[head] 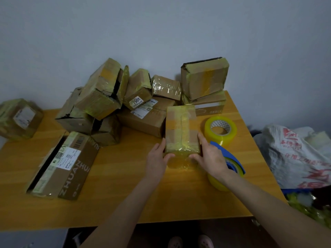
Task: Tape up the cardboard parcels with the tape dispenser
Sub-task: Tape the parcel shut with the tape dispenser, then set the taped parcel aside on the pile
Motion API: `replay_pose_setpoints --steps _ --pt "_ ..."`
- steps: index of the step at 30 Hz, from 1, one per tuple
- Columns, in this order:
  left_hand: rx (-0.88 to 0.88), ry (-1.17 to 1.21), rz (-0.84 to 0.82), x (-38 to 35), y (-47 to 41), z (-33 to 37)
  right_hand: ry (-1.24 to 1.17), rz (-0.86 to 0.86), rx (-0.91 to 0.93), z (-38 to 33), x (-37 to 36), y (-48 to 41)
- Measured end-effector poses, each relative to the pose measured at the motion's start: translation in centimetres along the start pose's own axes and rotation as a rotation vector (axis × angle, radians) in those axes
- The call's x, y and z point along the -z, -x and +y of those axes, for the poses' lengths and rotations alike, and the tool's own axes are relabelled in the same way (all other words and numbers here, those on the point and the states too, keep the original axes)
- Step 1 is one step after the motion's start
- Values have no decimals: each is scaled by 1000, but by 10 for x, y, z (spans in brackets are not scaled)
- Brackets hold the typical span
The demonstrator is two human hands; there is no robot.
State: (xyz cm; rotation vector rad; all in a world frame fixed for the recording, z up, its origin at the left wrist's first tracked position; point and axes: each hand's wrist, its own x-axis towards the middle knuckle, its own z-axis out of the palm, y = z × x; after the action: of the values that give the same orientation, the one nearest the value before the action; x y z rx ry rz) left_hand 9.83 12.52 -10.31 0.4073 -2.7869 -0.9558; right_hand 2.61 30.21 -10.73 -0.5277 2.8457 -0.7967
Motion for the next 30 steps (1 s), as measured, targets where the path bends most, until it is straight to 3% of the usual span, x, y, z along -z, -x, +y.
replay_pose_setpoints --steps 5,12,19,22,26,30 --pt "-105 109 -27 9 1 -3 -24 -57 -7 -2 10 -10" --pt "15 188 -62 2 4 -4 22 -108 -31 1 7 -6" --pt "32 70 -211 13 -8 0 73 -136 -75 -4 14 -9" --pt "90 -26 -232 22 -25 11 -27 -92 -125 -9 28 -19" --pt "262 204 -209 30 -56 31 -241 -65 -260 -17 32 -39" --pt "424 404 -299 32 -69 35 -357 -70 -345 -27 24 -52"
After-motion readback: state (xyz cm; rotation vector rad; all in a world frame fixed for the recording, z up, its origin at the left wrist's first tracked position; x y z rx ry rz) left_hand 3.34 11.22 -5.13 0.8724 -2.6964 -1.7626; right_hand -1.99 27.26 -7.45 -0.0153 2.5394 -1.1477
